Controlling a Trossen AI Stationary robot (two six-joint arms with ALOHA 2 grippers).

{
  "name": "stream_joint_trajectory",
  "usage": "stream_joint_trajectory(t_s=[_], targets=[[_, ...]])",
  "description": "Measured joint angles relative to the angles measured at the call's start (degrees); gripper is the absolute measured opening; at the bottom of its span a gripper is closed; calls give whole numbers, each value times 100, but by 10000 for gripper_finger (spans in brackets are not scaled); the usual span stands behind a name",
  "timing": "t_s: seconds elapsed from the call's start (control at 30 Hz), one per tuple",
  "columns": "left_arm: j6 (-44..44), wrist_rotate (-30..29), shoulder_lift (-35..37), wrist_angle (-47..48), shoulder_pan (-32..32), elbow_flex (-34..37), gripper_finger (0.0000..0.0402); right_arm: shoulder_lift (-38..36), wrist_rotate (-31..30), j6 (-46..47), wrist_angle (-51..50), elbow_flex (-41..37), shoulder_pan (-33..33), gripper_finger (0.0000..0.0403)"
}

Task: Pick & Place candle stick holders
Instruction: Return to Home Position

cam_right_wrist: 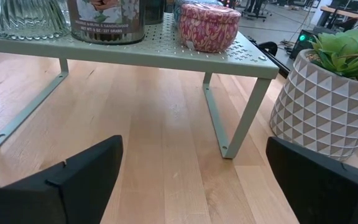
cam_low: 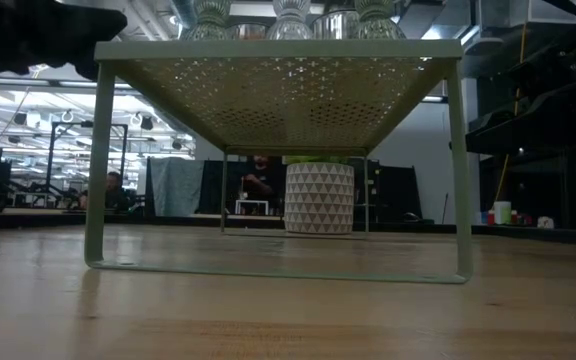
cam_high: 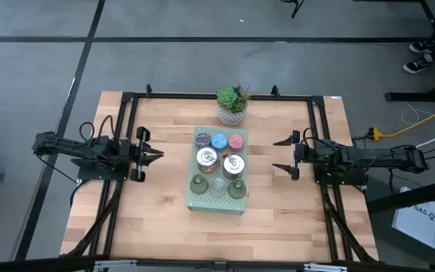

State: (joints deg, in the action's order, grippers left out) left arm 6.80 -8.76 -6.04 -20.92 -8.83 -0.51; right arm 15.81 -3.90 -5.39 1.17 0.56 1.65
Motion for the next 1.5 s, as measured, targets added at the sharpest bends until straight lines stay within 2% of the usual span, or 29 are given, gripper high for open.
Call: stream_joint_trajectory(t_s=[0.2,0.4,0.6,0.87,1.13,1.5], targets=[[41,-73,606,606,109,0,23,0,0,0,0,1,-1,399],[177,-122,602,874,225,0,22,2,2,0,2,0,-2,399],[-178,260,600,1298,225,0,24,1,1,0,2,0,-1,399],[-680,89,600,1916,225,0,22,1,0,0,2,0,-2,399],[-1433,-37,576,1907,228,-2,22,2,0,0,2,0,-2,399],[-1461,-26,574,1913,224,-2,29,0,2,0,1,0,0,399]])
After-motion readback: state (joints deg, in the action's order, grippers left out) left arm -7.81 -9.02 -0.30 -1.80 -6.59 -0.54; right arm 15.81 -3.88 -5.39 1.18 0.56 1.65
